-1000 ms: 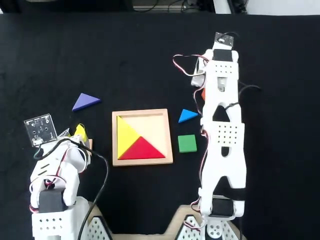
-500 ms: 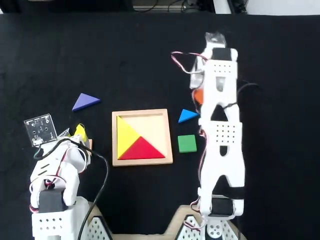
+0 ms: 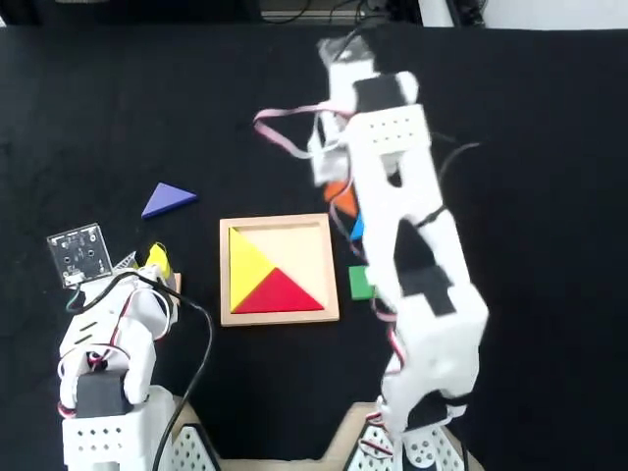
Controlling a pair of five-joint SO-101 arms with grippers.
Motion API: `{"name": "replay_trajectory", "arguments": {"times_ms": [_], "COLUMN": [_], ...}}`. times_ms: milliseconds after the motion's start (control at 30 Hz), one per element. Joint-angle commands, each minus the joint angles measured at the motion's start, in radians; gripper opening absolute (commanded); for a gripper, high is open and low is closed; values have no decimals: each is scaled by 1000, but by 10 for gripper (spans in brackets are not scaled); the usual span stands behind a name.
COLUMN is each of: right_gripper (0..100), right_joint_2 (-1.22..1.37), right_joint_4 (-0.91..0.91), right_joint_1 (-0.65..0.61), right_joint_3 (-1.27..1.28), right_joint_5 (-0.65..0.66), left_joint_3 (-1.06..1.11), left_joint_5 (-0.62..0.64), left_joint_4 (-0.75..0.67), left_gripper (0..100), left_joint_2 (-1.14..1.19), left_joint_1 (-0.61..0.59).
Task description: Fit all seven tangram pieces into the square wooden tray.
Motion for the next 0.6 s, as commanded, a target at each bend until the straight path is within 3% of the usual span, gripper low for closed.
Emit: {"name": "replay_trajectory", "arguments": {"times_ms": [0, 433, 567], "right_gripper": [11, 11, 11], "right_joint_2": [-142, -180, -236], "right_joint_4": [-63, -423, -485], "right_joint_1": [-75, -199, -175], "right_joint_3": [216, 694, 774], "right_joint_5": [31, 37, 2], "left_joint_3": [-19, -8, -8], "left_joint_5": [-5, -5, -5], "left_joint_4": [-3, -5, -6], "left_gripper": [109, 109, 109], "left_joint_2": [-8, -6, -8], "left_joint_1": [2, 2, 2]}}
